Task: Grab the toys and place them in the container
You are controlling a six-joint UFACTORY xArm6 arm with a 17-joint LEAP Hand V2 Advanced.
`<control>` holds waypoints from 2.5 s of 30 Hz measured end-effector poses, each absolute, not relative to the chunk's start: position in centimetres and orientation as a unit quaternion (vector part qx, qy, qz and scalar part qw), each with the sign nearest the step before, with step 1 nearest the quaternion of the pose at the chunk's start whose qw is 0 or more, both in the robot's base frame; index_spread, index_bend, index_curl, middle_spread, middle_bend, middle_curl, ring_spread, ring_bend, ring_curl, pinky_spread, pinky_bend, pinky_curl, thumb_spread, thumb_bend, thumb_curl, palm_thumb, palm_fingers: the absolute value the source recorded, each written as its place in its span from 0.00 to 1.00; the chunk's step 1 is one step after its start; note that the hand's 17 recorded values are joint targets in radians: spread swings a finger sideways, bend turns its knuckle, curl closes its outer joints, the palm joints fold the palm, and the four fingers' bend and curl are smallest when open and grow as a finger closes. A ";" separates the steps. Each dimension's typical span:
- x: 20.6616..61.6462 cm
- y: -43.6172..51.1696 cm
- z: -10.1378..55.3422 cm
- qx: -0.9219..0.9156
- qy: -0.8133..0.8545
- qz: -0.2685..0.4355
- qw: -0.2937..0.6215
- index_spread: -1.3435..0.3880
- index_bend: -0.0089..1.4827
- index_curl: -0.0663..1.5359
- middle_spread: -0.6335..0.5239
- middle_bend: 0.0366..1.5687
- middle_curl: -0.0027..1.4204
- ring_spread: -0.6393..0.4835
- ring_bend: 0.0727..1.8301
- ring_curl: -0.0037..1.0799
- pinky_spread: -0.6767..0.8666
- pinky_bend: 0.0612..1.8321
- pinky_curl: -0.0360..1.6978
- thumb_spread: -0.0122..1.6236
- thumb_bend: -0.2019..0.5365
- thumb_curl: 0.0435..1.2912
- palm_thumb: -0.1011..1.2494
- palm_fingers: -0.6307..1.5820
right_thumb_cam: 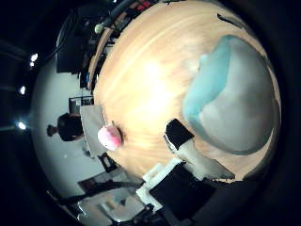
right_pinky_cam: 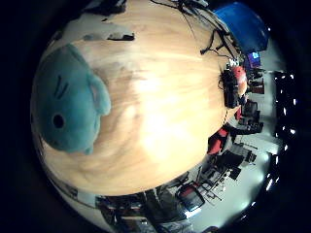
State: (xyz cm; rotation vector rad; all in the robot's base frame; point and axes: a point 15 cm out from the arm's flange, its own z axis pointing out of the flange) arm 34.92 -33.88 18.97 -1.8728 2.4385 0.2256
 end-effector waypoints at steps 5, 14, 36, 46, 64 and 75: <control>34.4 -33.8 17.5 -0.608 0.788 0.089 0.019 0.54 0.07 0.18 0.42 0.23 0.29 0.45 0.49 0.24 0.54 0.69 0.03 0.59 0.23 0.20 0.42 0.42; 33.4 -34.4 15.5 -0.594 0.797 0.110 0.020 0.55 0.07 0.14 0.30 0.33 0.34 0.26 0.66 0.35 0.21 0.89 0.13 0.62 0.30 0.22 0.53 0.59; 35.1 -37.5 27.9 -0.580 0.807 0.091 0.064 0.49 0.29 0.30 0.19 0.50 0.49 0.29 0.68 0.45 0.13 0.73 0.21 0.61 0.36 0.27 0.91 0.81; 38.3 -32.4 34.5 -0.618 0.778 0.075 0.081 0.48 0.28 0.36 0.20 0.51 0.50 0.29 0.67 0.45 0.11 0.69 0.23 0.60 0.26 0.27 0.93 0.81; 46.2 -9.9 43.6 -0.715 0.692 0.028 0.093 0.47 0.22 0.44 0.20 0.51 0.50 0.28 0.66 0.46 0.09 0.66 0.25 0.61 0.25 0.27 0.94 0.81; 47.2 7.0 43.9 -0.769 0.627 0.060 0.104 0.46 0.18 0.48 0.20 0.51 0.50 0.27 0.65 0.45 0.08 0.64 0.26 0.61 0.26 0.27 0.94 0.81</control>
